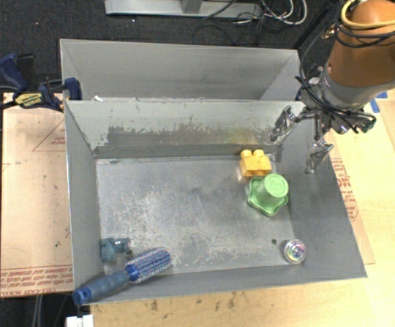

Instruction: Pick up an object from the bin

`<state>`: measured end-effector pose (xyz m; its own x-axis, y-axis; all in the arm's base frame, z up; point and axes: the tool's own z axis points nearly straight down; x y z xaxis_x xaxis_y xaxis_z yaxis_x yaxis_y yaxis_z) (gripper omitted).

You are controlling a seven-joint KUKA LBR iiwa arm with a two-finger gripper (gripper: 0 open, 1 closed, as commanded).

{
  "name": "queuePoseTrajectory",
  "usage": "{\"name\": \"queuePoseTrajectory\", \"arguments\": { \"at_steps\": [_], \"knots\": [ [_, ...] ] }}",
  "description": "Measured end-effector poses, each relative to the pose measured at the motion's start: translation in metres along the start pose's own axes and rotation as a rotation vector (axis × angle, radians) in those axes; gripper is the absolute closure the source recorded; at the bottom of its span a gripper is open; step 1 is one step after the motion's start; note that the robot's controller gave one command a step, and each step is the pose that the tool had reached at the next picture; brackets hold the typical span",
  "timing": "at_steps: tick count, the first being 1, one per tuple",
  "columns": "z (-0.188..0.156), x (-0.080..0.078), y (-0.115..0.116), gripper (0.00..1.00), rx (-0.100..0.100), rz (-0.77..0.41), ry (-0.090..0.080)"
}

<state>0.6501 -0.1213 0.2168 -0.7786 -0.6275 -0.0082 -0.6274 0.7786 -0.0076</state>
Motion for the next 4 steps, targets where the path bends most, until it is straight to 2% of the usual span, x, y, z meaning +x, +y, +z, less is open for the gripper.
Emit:
{"name": "queuePoseTrajectory", "arguments": {
  "at_steps": [1,2,3,4],
  "knots": [
    [0.075,0.069,0.040,0.00,-0.005,-0.373,0.001],
    [0.077,0.070,0.041,1.00,-0.009,-0.375,0.004],
    [-0.114,0.052,0.030,1.00,0.002,-0.359,-0.001],
    [-0.077,-0.023,0.019,1.00,-0.009,-0.238,0.001]
  ]
}}
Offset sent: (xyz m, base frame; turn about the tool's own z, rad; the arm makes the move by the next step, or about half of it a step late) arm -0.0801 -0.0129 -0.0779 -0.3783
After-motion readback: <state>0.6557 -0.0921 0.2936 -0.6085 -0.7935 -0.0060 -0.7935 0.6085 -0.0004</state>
